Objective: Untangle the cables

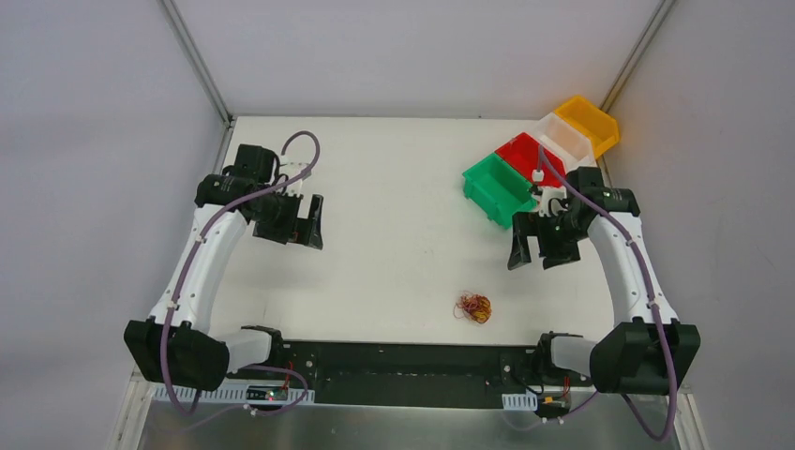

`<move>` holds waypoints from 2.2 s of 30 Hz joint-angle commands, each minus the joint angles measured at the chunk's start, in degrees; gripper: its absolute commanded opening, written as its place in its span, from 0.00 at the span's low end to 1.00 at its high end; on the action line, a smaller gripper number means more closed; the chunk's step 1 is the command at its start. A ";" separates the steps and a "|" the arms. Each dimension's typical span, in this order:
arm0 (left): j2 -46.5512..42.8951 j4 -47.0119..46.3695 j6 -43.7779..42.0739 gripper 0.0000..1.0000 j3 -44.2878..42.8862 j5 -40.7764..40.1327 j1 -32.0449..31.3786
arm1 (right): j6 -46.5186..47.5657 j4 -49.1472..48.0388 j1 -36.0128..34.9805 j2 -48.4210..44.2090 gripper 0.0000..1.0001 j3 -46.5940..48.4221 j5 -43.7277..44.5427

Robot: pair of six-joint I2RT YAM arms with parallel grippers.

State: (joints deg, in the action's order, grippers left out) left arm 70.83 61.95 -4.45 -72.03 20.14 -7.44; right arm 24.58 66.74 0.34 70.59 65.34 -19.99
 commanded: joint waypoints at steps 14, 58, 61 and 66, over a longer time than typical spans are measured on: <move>-9.25 -14.26 10.54 1.00 3.28 10.94 0.01 | 6.25 -1.24 -22.39 13.92 0.99 -5.21 -0.40; 4.90 -78.53 53.43 0.72 30.96 34.84 -12.66 | -18.33 -20.94 -37.74 30.65 0.00 25.67 -31.24; 4.62 -79.41 54.40 0.42 31.42 35.62 -12.23 | -17.94 -20.57 -37.49 29.85 0.00 25.09 -29.72; -0.65 -70.55 50.78 0.00 33.52 36.79 -5.24 | -16.85 -20.28 -34.08 25.48 0.00 19.45 -26.87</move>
State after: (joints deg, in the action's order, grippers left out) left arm 74.96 -13.10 48.66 -40.16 55.22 -18.09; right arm 7.49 46.61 -36.64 101.03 87.81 -48.42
